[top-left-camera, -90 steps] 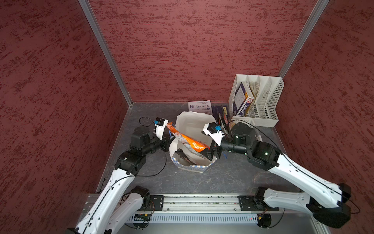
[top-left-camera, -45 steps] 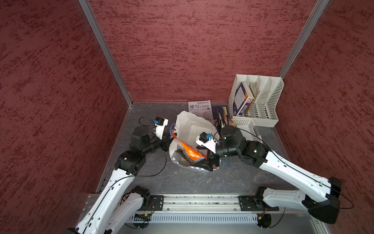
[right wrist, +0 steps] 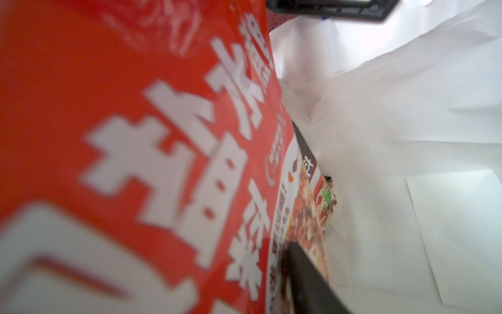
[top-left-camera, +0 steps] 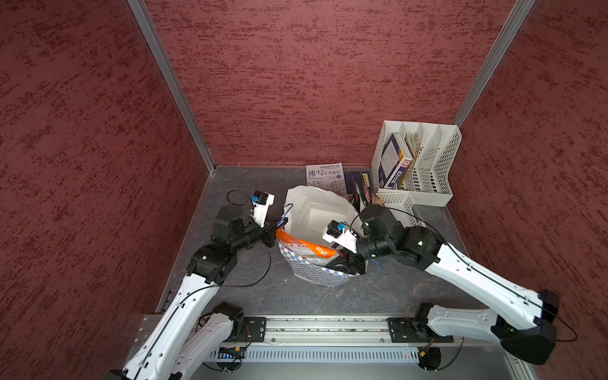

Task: Place the condiment packets inside the bag
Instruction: Place the paper bag at the center of the board.

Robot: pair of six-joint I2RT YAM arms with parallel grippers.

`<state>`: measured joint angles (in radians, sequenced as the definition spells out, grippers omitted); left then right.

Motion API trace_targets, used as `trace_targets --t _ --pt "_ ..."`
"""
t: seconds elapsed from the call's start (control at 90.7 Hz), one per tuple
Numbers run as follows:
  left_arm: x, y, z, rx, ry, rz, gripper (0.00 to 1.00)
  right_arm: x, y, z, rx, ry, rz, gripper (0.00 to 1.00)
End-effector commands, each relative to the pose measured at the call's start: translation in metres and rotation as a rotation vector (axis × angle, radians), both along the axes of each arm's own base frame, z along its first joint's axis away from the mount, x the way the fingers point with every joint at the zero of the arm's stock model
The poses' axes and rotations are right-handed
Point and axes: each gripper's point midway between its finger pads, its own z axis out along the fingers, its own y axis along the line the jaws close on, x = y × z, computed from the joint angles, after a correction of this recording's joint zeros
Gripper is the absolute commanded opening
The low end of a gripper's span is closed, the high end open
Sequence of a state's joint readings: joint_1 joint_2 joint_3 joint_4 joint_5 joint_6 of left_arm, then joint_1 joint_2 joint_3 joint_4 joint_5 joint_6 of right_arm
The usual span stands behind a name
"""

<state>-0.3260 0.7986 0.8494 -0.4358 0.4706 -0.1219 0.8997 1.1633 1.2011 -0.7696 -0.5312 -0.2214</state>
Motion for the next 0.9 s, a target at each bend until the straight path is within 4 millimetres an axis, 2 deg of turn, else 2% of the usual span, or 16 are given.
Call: trace_targets --t 0.0,0.088,0.154,0.187,0.242,0.32,0.364,0.474,0.54,0.584,0.639,0.771,0.893 --pt "0.003 -0.001 0.019 -0.012 -0.078 -0.003 0.0 0.009 -0.002 0.016 0.049 -0.083 -0.046 0.81" --pt "0.003 -0.001 0.02 -0.01 -0.078 -0.005 0.0 0.017 0.001 0.027 0.102 -0.134 -0.076 0.83" --pt "0.002 0.0 0.021 -0.008 -0.081 -0.004 0.0 0.017 0.003 0.037 0.139 -0.154 -0.07 0.95" --pt "0.002 0.0 0.021 -0.006 -0.082 -0.004 0.0 0.016 0.004 0.043 0.158 -0.159 -0.061 0.98" --pt "0.002 0.0 0.02 -0.004 -0.083 -0.003 0.0 0.016 0.005 0.053 0.187 -0.176 -0.057 0.98" --pt "0.002 0.0 0.02 -0.002 -0.083 -0.003 0.0 0.025 0.004 0.066 0.23 -0.22 -0.097 0.92" --pt "0.002 0.0 0.02 -0.001 -0.084 -0.004 0.0 0.031 0.003 0.076 0.268 -0.254 -0.119 0.82" --pt "0.002 0.001 0.02 0.001 -0.086 0.0 0.0 0.037 -0.001 0.104 0.377 -0.318 -0.148 0.35" --pt "0.002 0.003 0.02 0.004 -0.089 0.01 0.01 0.035 -0.003 0.117 0.425 -0.341 -0.141 0.17" --pt "0.002 0.005 0.02 0.007 -0.088 0.021 0.06 0.031 -0.004 0.124 0.449 -0.35 -0.127 0.13" --pt "0.002 0.008 0.02 0.008 -0.087 0.042 0.15 0.028 -0.004 0.129 0.472 -0.353 -0.107 0.11" --pt "0.002 0.016 0.021 0.013 -0.075 0.095 0.59 0.034 -0.004 0.13 0.487 -0.363 -0.136 0.11" --pt "-0.012 0.016 0.029 0.01 -0.094 0.062 0.87 0.045 -0.003 0.125 0.485 -0.366 -0.182 0.11"
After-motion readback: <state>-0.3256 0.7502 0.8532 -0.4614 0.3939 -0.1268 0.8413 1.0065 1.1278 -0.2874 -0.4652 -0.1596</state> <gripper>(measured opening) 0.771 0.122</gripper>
